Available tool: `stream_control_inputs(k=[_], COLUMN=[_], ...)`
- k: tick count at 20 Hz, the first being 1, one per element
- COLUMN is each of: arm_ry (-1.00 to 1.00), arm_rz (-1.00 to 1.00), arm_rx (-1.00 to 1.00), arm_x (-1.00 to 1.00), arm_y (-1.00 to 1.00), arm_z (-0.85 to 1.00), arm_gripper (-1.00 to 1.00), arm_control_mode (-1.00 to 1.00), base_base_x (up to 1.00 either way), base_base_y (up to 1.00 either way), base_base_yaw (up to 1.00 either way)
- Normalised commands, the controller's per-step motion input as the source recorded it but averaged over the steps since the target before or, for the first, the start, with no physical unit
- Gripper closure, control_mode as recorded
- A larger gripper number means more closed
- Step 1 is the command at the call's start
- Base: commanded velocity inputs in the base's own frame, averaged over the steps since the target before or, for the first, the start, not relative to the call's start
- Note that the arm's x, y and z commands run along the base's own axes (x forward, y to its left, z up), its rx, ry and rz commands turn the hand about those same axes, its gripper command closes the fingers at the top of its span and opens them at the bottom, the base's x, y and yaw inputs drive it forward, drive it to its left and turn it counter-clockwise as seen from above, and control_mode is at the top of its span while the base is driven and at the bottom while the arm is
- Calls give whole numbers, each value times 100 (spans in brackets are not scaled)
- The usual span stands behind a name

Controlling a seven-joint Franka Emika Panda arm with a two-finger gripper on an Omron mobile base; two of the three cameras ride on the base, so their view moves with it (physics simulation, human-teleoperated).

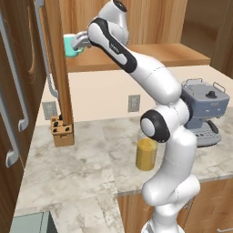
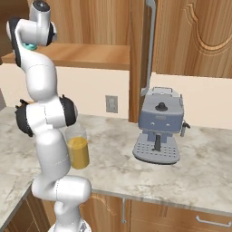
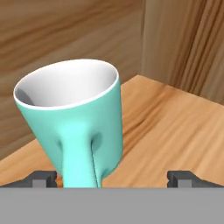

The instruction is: There is a tray on the dining counter. Grab the cup, mug, and pitcher and place them on the tray. The pitcher may be placed next to the tray if it cannot fit the tray.

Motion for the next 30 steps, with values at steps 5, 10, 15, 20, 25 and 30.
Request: stream_control_inputs(k=[5,10,15,20,25,30], arm_ry=[0,0,0,0,-2,-3], arm_rz=[9,8,4,0,-10,-16], arm_rx=[0,0,0,0,0,0], arm_x=[12,5,0,0,-1,-4], arm_y=[25,19,7,-1,-10,-28], arm_z=[0,0,0,0,0,0], arm_gripper=[100,100,100,100,100,100], arm_control_mode=[-100,-100,-100,-100,-100,-100], base_base_x=[0,0,0,0,0,0], base_base_y=[0,0,0,0,0,0], base_base_yaw=[0,0,0,0,0,0])
